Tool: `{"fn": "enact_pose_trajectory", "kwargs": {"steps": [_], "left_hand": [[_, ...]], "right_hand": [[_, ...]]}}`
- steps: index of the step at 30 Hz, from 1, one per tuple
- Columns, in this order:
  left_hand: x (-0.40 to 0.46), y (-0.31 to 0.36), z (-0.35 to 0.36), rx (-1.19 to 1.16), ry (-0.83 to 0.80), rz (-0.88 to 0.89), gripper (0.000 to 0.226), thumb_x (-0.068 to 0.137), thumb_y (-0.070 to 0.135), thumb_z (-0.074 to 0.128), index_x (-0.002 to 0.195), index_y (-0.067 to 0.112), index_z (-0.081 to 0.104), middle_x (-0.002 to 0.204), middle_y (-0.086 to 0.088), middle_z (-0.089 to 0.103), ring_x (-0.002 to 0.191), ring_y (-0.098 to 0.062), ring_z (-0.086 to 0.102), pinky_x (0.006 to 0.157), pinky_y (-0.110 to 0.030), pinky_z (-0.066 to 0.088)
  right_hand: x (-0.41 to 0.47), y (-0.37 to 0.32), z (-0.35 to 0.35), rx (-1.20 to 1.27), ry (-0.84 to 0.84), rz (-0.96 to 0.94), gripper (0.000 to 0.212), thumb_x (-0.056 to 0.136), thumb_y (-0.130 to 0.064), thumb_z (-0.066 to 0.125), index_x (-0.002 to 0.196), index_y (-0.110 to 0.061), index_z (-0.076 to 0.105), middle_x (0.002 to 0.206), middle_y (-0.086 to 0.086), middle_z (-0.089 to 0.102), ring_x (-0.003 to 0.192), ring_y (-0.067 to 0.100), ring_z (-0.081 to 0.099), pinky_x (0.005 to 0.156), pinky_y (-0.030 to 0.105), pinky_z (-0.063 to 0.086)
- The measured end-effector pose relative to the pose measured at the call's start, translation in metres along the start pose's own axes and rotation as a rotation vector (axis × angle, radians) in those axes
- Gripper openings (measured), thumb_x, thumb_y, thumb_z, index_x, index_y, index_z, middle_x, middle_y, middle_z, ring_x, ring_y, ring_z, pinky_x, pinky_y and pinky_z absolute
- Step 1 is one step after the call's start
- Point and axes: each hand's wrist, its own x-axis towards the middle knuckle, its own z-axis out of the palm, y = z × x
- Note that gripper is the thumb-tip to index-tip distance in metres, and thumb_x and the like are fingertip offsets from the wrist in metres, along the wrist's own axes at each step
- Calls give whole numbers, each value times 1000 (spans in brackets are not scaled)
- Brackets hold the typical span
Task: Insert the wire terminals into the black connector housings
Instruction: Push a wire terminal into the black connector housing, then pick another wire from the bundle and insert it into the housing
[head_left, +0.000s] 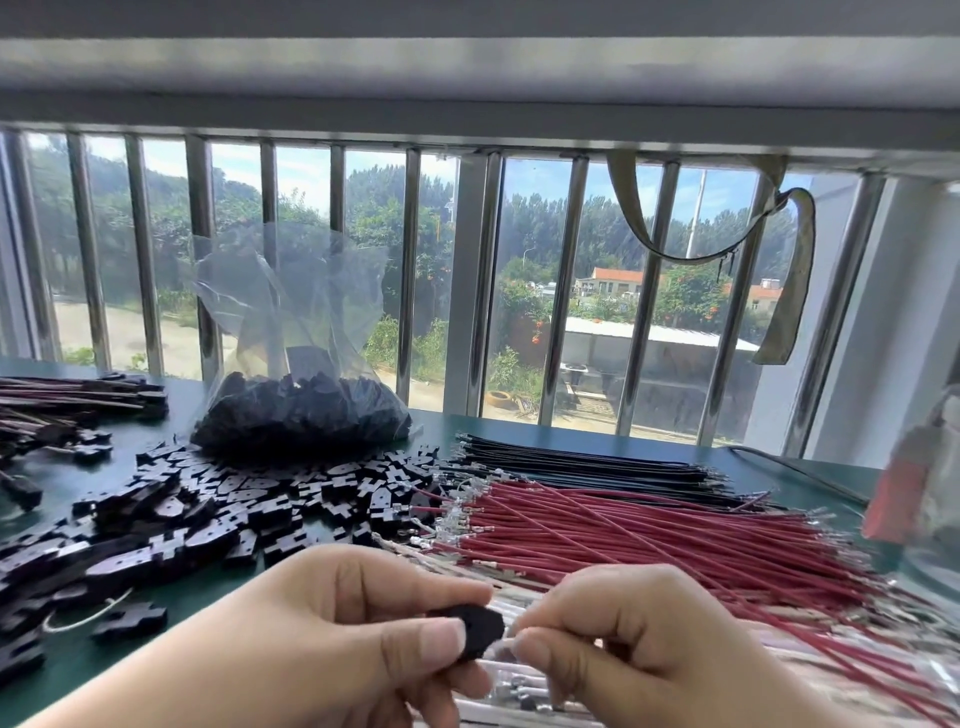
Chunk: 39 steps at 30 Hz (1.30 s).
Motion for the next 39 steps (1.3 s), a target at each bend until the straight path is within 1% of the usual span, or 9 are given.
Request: {"fn": "enact_pose_trajectory", "kwargs": {"steps": [4,9,15,19,23,28,32,35,39], "left_hand": [[3,-8,6,-8,33,-29,41,44,13,87,81,1,76,77,-28,70,55,-25,66,51,-29,56],[3,-8,10,4,152,-43,74,12,29,96,76,-2,75,77,-30,69,53,-25,66,48,-25,53],[4,-2,16,135,163,2,26,50,17,79,76,13,77,74,-23,72,56,-21,68,52,-23,53],[1,0,18,146,168,15,21,54,12,73,75,13,77,70,-20,72,55,-20,68,50,-21,52],[2,2,8,127,182,17,22,54,13,74,76,16,77,70,-21,72,55,-22,67,54,-27,55],[6,-5,-9,179,98,-110,21,60,22,77,80,17,77,77,-13,73,61,-16,65,59,-25,53],[12,-8,-28,162,208,-91,11,70,17,77,81,16,77,74,-15,69,55,-18,59,52,-27,49],[18,-13,-35,141,289,-75,20,84,2,65,78,16,77,66,-8,68,48,-13,58,45,-22,46],[19,-11,-34,134,299,-87,19,84,2,66,77,15,77,68,-11,71,49,-14,60,46,-23,48]], "right_hand": [[-1,6,9,-157,131,-155,13,81,-37,67,83,-26,74,66,-20,62,72,-5,62,66,4,44],[-5,7,16,-141,248,-204,26,81,-49,61,75,-25,70,64,-13,63,65,-4,60,59,3,42],[-4,12,16,-209,194,-261,30,85,-39,61,64,-18,65,60,-6,53,57,-2,52,57,3,36],[-5,11,17,-219,200,-266,35,87,-41,59,61,-18,61,58,-6,48,55,-1,49,54,6,39],[2,6,5,-176,116,-187,36,85,-48,59,70,-17,70,65,-3,64,63,5,61,59,4,42],[8,11,-6,3,-139,102,30,81,-51,63,79,-23,74,74,-2,68,66,8,63,63,13,48],[27,35,-20,-202,114,269,20,83,-50,56,80,-35,69,72,-11,68,66,6,63,71,18,54],[52,51,-20,-502,118,256,12,88,-38,60,97,-32,67,76,-16,62,70,-4,57,69,16,50],[69,60,-11,-583,90,302,14,83,-43,67,73,-32,66,72,-17,63,68,-2,59,70,19,52]]}}
